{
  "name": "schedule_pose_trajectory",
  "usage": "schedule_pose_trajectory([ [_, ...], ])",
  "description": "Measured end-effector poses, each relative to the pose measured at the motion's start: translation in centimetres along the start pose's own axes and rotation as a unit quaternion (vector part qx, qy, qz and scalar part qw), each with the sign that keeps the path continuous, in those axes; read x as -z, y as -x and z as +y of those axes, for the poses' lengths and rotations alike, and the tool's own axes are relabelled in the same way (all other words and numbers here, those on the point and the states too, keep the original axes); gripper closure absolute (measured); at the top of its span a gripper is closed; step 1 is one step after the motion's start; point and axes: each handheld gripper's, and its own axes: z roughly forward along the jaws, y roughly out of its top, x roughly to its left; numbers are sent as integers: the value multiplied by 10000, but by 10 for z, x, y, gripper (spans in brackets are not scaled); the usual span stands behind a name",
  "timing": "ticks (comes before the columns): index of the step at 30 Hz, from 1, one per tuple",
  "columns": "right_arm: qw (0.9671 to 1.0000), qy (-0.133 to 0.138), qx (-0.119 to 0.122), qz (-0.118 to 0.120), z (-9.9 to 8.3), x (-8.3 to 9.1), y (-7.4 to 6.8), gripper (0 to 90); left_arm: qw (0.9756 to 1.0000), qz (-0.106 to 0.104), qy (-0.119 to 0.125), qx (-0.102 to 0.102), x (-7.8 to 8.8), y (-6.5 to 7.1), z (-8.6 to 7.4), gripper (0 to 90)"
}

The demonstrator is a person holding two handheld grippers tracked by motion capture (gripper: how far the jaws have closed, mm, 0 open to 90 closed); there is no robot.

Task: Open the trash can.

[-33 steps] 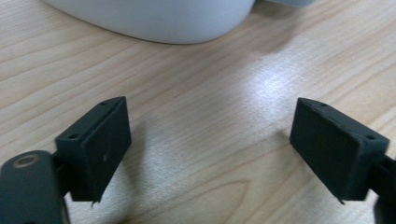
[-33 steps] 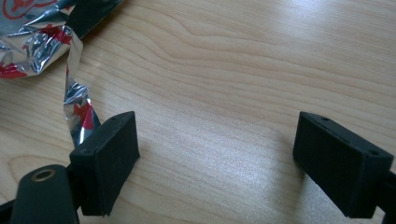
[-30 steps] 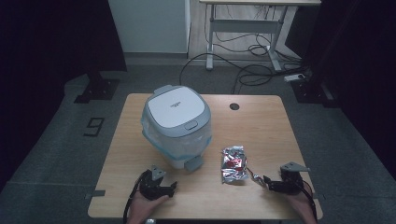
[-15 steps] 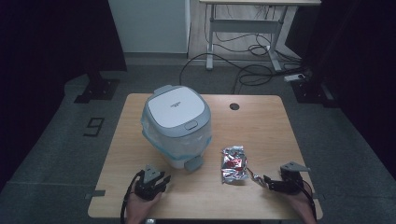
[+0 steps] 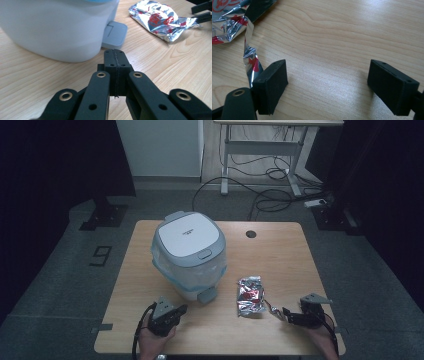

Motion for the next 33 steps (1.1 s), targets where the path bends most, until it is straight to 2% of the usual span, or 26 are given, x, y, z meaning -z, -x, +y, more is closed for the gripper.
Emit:
schedule_pose_trajectory([
  [2, 10000, 1, -3, -7, 0, 0, 0, 160, 10000, -73, -42, -14, -2, 2, 2, 900],
  [3, 10000, 2, -6, -11, 0, 0, 0, 161, 9999, -94, -42, -86, -4, 4, 4, 900],
  [16, 10000, 9, -23, -30, 0, 0, 0, 173, 9995, -234, -162, -100, -19, 12, 13, 900],
  [21, 10000, 22, -44, -47, 0, 0, 0, 182, 9993, -284, -212, -146, -30, 17, 21, 900],
  [28, 10000, 21, -55, -53, 0, 0, 0, 184, 9988, -292, -333, -229, -46, 21, 23, 900],
  [33, 10000, 21, -58, -59, 0, 0, 1, 186, 9986, -171, -371, -333, -59, 20, 26, 900],
])
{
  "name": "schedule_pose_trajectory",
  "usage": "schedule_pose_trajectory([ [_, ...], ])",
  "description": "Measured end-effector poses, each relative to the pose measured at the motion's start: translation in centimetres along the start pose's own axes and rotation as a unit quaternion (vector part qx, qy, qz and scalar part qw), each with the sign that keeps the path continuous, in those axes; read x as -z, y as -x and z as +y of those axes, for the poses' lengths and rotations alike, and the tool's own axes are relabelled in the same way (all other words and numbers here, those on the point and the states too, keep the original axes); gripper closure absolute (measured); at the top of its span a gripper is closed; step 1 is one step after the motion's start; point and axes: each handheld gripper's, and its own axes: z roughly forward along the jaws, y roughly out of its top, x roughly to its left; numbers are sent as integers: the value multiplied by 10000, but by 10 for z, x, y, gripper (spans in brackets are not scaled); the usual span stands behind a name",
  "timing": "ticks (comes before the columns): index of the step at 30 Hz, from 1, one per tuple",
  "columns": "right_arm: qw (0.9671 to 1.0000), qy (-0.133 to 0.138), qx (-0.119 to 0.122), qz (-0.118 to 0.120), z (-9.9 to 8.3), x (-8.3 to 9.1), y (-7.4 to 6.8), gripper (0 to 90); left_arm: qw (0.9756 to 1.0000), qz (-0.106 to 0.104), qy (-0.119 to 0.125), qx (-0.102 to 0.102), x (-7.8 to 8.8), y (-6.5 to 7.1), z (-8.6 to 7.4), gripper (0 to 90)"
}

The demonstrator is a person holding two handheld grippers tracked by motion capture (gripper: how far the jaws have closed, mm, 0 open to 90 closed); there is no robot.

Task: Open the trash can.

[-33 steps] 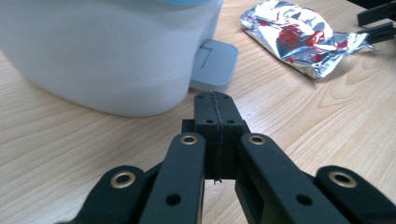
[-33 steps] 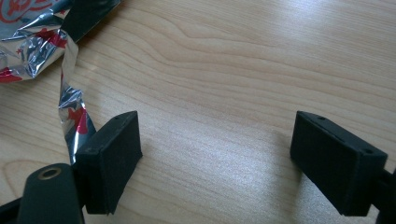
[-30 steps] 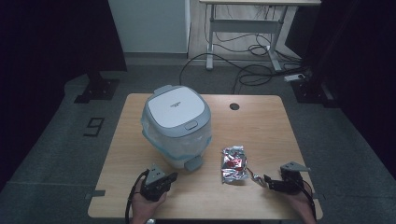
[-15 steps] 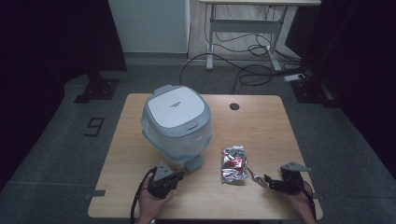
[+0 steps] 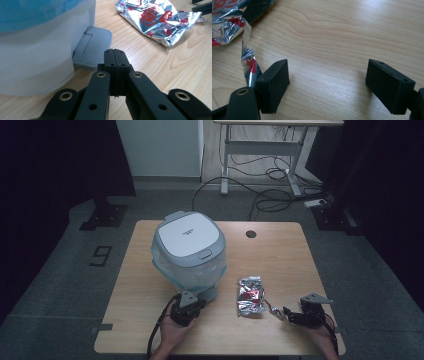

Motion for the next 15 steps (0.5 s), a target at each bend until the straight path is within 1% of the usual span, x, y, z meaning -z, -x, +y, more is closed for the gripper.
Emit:
schedule_pose_trajectory([
  [4, 10000, 4, -13, -10, 0, 0, 0, 190, 10000, -5, 15, -17, -4, -2, 3, 900],
  [12, 10000, 3, -29, -33, 0, 0, 0, 192, 9999, 105, -23, 22, -15, -8, 4, 900],
  [15, 10000, 4, -34, -38, 0, 0, 0, 193, 10000, 82, 7, 48, -17, -8, 3, 891],
])
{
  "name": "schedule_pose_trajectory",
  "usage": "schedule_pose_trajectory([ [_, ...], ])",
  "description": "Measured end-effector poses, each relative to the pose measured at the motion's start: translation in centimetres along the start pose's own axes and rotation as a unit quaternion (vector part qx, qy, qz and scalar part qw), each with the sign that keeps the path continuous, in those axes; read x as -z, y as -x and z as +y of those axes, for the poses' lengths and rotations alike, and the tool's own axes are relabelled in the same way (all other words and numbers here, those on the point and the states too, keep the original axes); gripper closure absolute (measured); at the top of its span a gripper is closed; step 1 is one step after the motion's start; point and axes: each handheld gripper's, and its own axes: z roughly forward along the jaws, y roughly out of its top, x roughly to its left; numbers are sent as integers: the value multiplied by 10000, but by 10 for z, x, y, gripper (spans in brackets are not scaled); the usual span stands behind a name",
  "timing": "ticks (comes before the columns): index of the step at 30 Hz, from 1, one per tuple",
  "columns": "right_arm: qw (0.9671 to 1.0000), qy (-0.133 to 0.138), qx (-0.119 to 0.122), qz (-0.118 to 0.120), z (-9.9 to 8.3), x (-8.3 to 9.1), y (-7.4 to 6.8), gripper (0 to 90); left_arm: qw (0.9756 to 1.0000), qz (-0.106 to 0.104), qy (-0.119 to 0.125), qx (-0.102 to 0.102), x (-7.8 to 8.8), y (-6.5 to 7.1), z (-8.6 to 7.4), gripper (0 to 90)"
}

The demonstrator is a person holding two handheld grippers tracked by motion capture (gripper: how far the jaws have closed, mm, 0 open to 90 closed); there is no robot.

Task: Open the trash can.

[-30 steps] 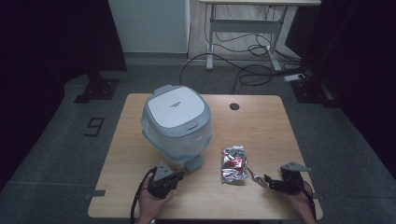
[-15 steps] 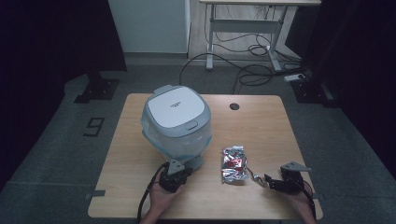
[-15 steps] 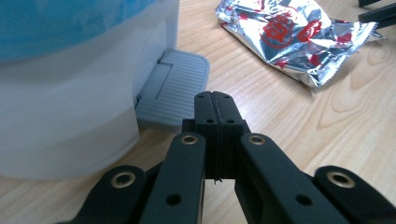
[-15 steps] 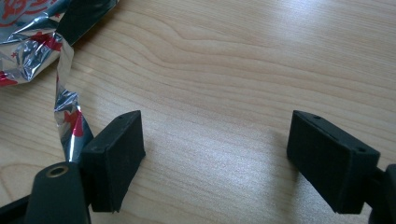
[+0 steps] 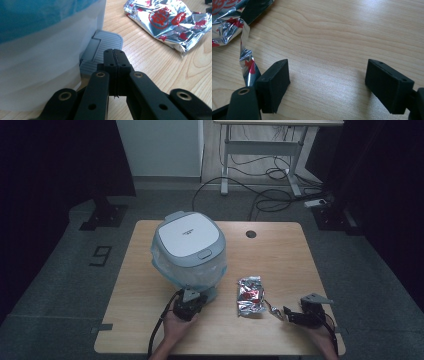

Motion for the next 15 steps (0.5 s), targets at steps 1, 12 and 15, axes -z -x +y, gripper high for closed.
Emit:
schedule_pose_trajectory([
  [1, 10000, 3, -6, -8, 0, 0, 0, 194, 10000, -1, 8, -2, -1, 0, 0, 893],
  [12, 10000, 5, -13, -19, 0, 0, 0, 196, 9999, 43, 129, 72, -5, 2, -7, 900],
  [15, 10000, 5, -16, -24, 0, 0, 0, 196, 9999, 104, 55, 64, -6, 4, -8, 900],
])
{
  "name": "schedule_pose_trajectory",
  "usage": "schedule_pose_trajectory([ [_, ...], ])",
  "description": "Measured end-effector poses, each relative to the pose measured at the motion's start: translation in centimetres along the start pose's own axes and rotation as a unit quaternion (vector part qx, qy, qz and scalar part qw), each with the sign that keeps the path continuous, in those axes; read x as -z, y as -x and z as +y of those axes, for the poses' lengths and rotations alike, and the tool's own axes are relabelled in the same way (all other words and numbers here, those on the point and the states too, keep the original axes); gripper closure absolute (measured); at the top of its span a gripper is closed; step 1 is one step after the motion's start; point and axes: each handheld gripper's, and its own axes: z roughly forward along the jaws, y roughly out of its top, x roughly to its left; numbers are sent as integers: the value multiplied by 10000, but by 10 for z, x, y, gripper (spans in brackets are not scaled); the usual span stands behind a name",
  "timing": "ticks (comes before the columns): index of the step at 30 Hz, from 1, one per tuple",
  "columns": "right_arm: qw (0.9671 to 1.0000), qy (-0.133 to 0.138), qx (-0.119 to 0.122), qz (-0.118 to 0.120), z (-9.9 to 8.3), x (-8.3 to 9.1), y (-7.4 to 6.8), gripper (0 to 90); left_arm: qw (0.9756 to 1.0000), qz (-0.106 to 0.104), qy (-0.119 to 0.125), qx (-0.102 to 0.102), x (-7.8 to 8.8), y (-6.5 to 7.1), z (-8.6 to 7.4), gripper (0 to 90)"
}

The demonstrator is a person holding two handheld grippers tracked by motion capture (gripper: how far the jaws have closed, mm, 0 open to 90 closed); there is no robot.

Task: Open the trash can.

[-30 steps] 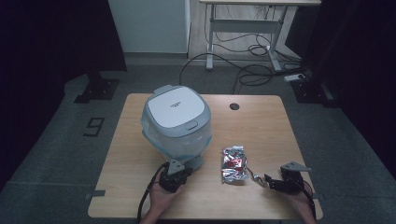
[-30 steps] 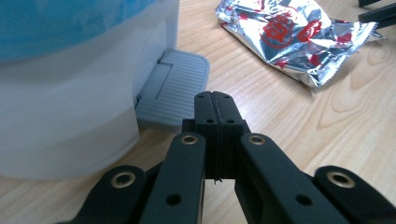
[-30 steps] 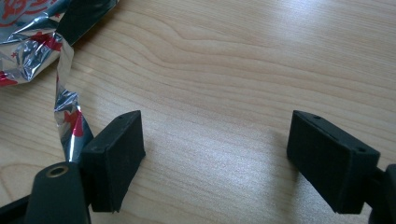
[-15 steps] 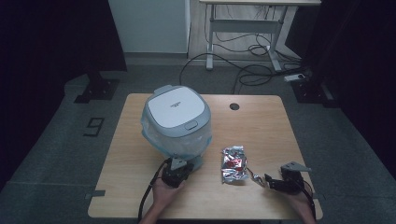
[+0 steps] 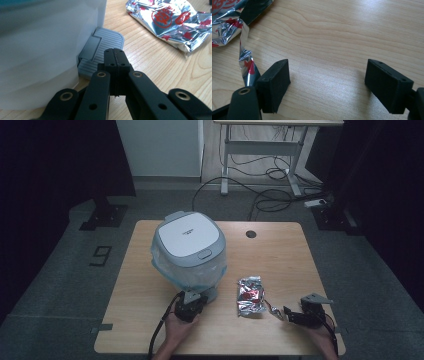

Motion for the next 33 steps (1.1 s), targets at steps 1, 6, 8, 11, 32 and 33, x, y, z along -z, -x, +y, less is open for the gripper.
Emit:
schedule_pose_trajectory([
  [1, 10000, 0, 0, 0, 0, 0, 0, 196, 10000, 0, 0, 0, 0, 0, 0, 900],
  [6, 10000, 1, -7, -10, 0, 0, 0, 197, 9999, 102, -95, -67, -2, 3, -1, 900],
  [8, 10000, 3, -8, -14, 0, 0, 0, 197, 9996, 178, -125, -161, -4, 6, -2, 900],
  [11, 10000, 2, -9, -17, 0, 0, 0, 197, 9989, 258, -251, -287, -7, 8, -2, 900],
  [32, 10000, 7, -38, -52, 0, 0, -1, 202, 9995, 167, -219, -158, -8, 3, -3, 900],
  [33, 10000, 7, -38, -52, 0, 0, -1, 202, 9995, 167, -219, -158, -8, 3, -3, 900],
])
